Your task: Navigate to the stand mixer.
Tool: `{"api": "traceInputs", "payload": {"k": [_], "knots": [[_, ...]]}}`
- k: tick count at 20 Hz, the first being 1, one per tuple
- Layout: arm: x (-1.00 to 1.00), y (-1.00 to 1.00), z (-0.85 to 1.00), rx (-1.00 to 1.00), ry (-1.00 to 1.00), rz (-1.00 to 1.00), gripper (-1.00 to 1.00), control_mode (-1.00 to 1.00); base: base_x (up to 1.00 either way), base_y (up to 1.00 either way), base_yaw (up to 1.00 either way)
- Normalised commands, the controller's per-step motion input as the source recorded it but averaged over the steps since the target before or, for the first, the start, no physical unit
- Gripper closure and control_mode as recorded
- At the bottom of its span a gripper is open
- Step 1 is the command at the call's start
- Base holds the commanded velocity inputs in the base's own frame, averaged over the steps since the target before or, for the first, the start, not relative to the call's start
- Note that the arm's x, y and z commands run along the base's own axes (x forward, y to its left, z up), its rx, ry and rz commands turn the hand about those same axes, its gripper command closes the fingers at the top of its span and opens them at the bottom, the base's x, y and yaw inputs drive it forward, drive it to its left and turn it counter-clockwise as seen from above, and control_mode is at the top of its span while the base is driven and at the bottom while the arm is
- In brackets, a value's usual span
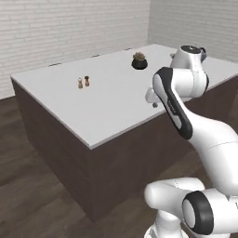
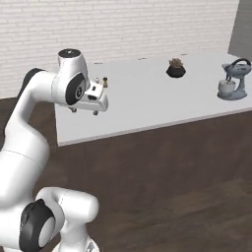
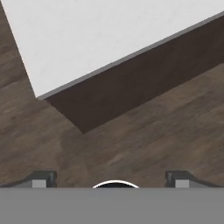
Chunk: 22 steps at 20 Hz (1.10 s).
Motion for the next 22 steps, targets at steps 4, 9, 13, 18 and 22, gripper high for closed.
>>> {"api": "traceInputs", "payload": {"k": [4, 9, 13, 18, 22], "knots": [[0.0, 0.0, 0.0, 0.0, 0.0, 0.0, -1.0, 1.0, 1.0, -0.69, 0.08], [0.0, 0.0, 0.0, 0.0, 0.0, 0.0, -1.0, 1.0, 1.0, -0.73, 0.11], [0.0, 0.0, 0.0, 0.0, 0.0, 0.0, -1.0, 1.0, 1.0, -0.86, 0.17], [0.0, 0.0, 0.0, 0.0, 0.0, 0.0, -1.0, 1.0, 0.98, -0.9, 0.23], [0.0, 0.0, 0.0, 0.0, 0.0, 0.0, -1.0, 1.0, 0.91, -0.92, 0.25]]}}
